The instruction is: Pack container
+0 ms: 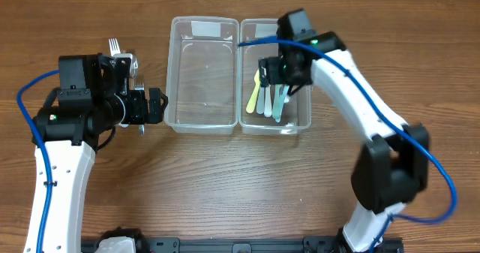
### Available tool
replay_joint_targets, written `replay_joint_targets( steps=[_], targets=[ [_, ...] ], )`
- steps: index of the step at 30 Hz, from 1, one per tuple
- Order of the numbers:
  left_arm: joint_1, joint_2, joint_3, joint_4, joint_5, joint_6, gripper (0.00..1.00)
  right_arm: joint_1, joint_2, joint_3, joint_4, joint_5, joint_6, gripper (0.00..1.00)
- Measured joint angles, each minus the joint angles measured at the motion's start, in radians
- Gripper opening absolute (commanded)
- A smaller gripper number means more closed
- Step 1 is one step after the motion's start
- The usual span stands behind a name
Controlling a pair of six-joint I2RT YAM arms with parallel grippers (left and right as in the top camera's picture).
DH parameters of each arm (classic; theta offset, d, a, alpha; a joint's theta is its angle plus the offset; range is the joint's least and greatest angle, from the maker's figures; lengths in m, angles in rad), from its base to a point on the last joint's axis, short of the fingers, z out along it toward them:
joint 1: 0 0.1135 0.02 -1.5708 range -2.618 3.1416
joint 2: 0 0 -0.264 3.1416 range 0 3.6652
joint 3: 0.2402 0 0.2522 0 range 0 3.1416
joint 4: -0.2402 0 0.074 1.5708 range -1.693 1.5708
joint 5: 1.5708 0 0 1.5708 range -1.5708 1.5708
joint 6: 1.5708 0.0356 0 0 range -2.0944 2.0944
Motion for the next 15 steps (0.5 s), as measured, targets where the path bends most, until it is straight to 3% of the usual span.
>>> replay_joint_targets(
  steps=[9,15],
  targets=[
    [0.0,0.0,0.001,0.0,0.013,-0.062,1.0,-0.144,-0.435,0.151,-0.079,0.009,-0.021,1.0],
    [0.0,0.0,0.001,-0.059,-0.02,-0.15,1.0,-0.228,-0.542,0.157,-0.135,0.011,-0.021,1.0]
  ],
)
